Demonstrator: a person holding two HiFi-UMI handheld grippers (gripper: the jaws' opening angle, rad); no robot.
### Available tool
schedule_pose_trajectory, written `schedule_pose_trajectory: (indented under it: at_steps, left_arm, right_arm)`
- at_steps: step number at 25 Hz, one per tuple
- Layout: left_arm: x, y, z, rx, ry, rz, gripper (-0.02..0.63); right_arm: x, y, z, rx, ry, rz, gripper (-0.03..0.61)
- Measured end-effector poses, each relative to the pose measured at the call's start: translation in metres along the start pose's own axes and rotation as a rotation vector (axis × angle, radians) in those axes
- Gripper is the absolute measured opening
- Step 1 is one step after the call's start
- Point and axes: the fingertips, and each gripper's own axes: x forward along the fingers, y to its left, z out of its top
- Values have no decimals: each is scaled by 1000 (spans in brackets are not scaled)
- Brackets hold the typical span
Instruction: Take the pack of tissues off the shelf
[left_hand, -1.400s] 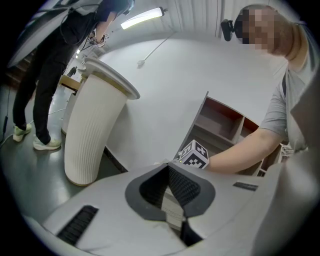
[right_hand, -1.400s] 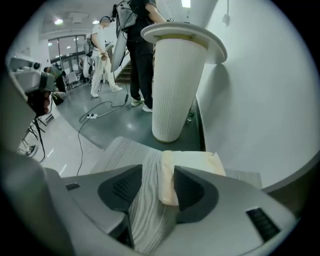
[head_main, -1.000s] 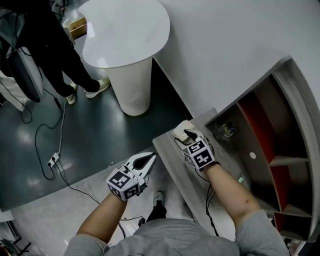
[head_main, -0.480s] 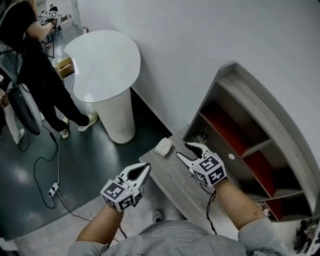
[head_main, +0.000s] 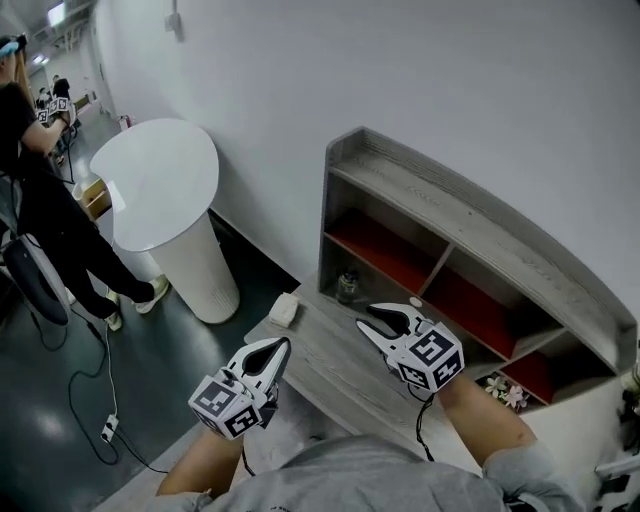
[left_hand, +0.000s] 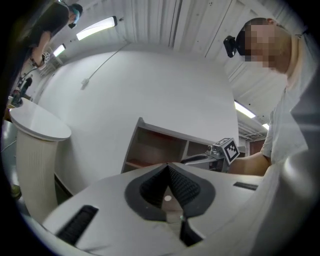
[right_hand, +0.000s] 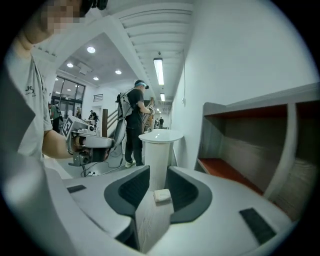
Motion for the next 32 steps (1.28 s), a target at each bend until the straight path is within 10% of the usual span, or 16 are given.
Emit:
schedule_pose_trajectory:
  at_steps: [26, 32]
  left_arm:
    - [195, -490, -80, -23, 122, -685, 9]
    - [211, -552, -97, -8, 160, -810, 9]
  right_arm:
    - [-527, -28, -169, 251, -154, -496, 4]
    - [-594, -28, -181, 415, -323, -514, 6]
